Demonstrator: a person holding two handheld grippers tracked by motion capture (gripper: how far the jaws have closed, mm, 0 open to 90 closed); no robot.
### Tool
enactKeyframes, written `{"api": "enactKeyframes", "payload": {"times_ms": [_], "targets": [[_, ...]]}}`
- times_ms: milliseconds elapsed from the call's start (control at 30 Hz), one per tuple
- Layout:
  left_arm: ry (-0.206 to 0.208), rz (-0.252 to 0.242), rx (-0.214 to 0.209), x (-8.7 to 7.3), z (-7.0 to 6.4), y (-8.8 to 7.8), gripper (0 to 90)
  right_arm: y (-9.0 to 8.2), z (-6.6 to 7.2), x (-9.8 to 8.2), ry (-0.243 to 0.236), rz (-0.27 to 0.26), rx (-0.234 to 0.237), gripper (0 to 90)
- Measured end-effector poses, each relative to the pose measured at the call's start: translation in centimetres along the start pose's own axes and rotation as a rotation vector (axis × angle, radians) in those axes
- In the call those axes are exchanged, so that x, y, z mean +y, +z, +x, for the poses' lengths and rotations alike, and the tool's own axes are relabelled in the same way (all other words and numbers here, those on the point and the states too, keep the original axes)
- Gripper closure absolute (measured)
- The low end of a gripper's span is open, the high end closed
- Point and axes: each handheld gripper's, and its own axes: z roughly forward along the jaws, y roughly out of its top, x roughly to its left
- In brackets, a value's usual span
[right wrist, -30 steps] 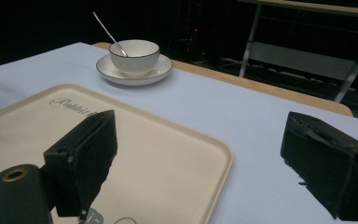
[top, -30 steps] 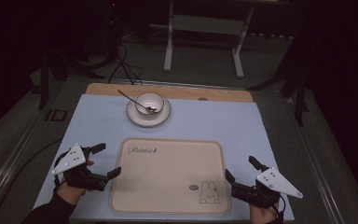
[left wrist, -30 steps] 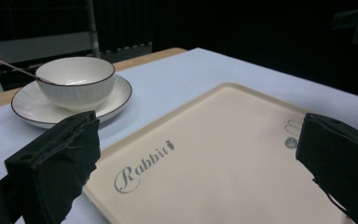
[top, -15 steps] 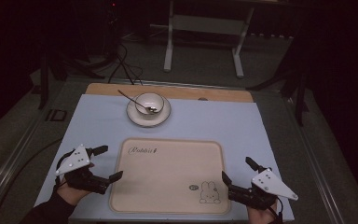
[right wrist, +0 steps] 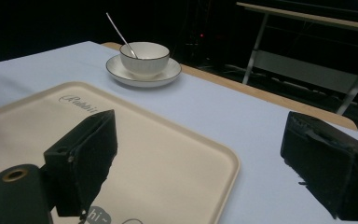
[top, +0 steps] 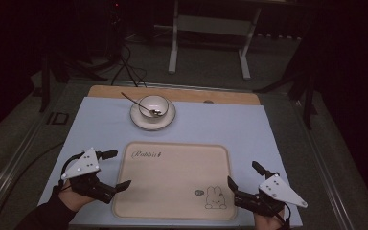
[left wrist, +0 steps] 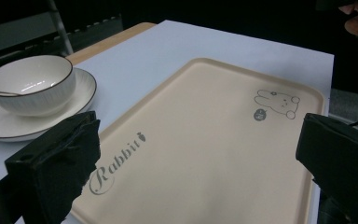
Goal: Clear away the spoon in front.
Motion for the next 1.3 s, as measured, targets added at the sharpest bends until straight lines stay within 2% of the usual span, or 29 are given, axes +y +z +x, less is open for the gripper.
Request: {"api": "enactKeyframes", "payload": {"times_ms": [267,367,467,533,733,800,1000,1133,1233,1300], "targets": [[0.034,0.034,0.011,1.6,0.2,0.1,0.2,0.0,0.2,0.1,-0.004,0.001,0.004,10.9],[0.054,0.033,0.008,2.7,0.3,0.2,0.3,0.0,0.2,0.1,-0.003,-0.001,0.004,10.9],[0.054,0.031,-0.020,3.7,0.6,0.4,0.7,0.0,0.2,0.1,-0.002,-0.001,0.007,10.9],[0.069,0.042,-0.020,4.3,0.7,0.5,0.8,-0.1,0.2,0.1,-0.002,-0.004,0.010,10.9],[0.097,0.055,-0.012,5.7,1.0,1.1,0.9,0.0,0.1,0.0,0.006,0.000,0.019,10.9],[0.104,0.054,0.004,6.2,1.2,1.3,0.9,0.0,0.1,0.0,0.006,0.002,0.020,10.9],[0.075,0.033,0.036,7.1,2.7,1.2,1.3,0.1,0.2,0.0,0.006,0.002,0.026,10.9],[0.010,0.008,0.046,7.6,4.2,1.1,1.4,0.1,0.1,0.0,0.011,-0.001,0.030,10.9],[-0.017,-0.005,0.071,7.8,5.1,1.1,1.5,0.1,0.1,0.0,0.010,0.000,0.032,10.9],[-0.021,-0.004,0.090,7.8,5.6,1.1,1.7,0.1,0.2,0.0,0.006,0.001,0.033,11.0]]}}
